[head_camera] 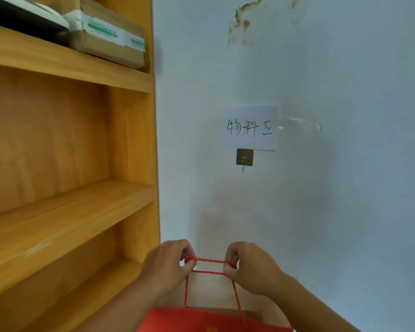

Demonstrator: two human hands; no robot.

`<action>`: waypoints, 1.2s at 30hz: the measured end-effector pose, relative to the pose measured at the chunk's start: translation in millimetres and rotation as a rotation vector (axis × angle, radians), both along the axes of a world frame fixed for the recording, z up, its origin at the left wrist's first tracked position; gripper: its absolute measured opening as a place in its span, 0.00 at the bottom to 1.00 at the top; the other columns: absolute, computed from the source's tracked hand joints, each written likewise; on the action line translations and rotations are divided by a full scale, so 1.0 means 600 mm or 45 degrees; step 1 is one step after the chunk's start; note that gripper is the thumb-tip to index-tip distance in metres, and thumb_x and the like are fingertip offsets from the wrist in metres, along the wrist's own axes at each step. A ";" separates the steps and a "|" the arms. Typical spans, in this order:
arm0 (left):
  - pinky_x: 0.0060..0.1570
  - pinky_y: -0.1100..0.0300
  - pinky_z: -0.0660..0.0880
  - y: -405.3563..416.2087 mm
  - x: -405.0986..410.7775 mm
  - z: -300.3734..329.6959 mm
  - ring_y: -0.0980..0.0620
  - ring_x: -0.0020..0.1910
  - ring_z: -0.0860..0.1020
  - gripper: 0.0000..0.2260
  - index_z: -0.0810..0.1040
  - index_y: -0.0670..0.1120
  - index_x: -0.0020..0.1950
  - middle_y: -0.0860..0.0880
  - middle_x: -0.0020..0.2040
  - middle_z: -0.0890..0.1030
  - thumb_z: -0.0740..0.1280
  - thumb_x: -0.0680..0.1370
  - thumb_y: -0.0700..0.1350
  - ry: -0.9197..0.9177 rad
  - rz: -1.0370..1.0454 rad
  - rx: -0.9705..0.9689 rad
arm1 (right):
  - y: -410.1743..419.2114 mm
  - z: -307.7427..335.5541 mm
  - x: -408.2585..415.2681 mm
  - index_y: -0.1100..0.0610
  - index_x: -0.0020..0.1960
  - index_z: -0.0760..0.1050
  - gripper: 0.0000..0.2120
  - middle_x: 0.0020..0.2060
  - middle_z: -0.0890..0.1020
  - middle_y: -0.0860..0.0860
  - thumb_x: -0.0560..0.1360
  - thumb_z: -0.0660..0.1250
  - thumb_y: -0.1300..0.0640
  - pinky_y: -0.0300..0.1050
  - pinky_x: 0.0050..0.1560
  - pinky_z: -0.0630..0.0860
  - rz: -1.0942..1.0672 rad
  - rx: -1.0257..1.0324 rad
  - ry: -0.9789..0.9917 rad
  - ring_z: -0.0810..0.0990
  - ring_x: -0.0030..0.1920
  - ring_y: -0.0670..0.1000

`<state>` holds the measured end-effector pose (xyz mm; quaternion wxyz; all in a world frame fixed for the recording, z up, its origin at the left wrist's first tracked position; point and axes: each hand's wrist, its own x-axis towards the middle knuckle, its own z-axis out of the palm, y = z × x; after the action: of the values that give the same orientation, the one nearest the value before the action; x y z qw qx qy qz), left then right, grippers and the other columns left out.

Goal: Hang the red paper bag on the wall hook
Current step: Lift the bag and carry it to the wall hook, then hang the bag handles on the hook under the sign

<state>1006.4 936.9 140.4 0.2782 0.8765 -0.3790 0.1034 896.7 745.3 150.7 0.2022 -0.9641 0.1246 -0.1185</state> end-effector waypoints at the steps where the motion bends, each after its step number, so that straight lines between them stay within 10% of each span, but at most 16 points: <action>1: 0.35 0.67 0.68 -0.011 0.018 0.003 0.60 0.43 0.77 0.03 0.78 0.56 0.42 0.60 0.39 0.80 0.71 0.74 0.52 0.014 -0.016 0.006 | -0.009 0.000 0.011 0.49 0.44 0.80 0.03 0.40 0.85 0.47 0.73 0.69 0.50 0.43 0.43 0.81 -0.023 0.030 -0.005 0.83 0.40 0.47; 20: 0.37 0.60 0.75 -0.264 0.349 0.088 0.59 0.37 0.78 0.04 0.80 0.56 0.41 0.58 0.36 0.81 0.73 0.71 0.53 -0.007 -0.478 -0.067 | -0.166 0.080 0.253 0.56 0.44 0.85 0.03 0.37 0.87 0.51 0.76 0.74 0.58 0.44 0.44 0.86 -0.528 0.184 -0.216 0.86 0.38 0.49; 28: 0.38 0.59 0.74 -0.364 0.416 0.171 0.58 0.39 0.77 0.02 0.82 0.55 0.44 0.59 0.38 0.82 0.72 0.74 0.52 -0.185 -0.532 -0.405 | -0.220 0.159 0.309 0.55 0.48 0.85 0.02 0.38 0.85 0.46 0.77 0.73 0.60 0.32 0.42 0.76 -0.731 0.079 -0.663 0.83 0.40 0.41; 36: 0.35 0.60 0.74 -0.425 0.450 0.195 0.58 0.36 0.79 0.05 0.84 0.54 0.43 0.57 0.37 0.84 0.75 0.72 0.54 -0.136 -0.447 -0.461 | -0.286 0.188 0.360 0.55 0.44 0.80 0.04 0.37 0.84 0.49 0.75 0.75 0.61 0.46 0.44 0.82 -0.771 -0.040 -0.768 0.83 0.39 0.49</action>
<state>1276.7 682.0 257.5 0.4239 0.7266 -0.5147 0.1657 1112.7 573.8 263.6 0.1711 -0.8091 0.3356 -0.4511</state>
